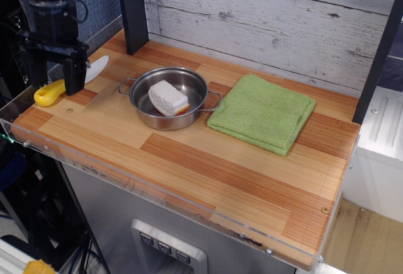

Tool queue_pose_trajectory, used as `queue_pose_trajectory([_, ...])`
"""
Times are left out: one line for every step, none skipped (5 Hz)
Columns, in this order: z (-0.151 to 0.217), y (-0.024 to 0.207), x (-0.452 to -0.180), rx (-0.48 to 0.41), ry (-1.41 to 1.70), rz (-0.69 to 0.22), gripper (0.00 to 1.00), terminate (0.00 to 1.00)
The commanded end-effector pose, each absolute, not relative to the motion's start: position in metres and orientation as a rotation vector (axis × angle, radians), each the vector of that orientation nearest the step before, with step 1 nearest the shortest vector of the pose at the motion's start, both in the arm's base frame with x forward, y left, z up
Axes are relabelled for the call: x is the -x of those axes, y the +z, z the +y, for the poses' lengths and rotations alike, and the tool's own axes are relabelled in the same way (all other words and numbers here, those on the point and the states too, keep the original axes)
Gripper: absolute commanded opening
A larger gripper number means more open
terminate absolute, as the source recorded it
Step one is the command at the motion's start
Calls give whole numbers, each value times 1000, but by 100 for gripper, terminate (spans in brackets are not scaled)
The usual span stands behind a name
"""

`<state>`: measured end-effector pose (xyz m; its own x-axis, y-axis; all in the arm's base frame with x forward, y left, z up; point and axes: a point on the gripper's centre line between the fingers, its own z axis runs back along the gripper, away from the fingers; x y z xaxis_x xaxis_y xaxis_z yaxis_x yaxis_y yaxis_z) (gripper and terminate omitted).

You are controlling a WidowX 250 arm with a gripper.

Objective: Place the knife on the board's front near the right edge

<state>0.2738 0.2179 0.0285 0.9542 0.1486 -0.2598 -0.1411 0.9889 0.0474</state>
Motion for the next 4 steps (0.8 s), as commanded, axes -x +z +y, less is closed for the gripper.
queue_pose_trajectory([216,25,-278,-82,128,310,100,0])
queue_pose_trajectory([208,14,-280,-96,111,350,100,0])
queue_pose_trajectory([202,5,-283,-114,95,391,100,0])
queue_pose_trajectory([203,8,-283,-117,125,368,0,0])
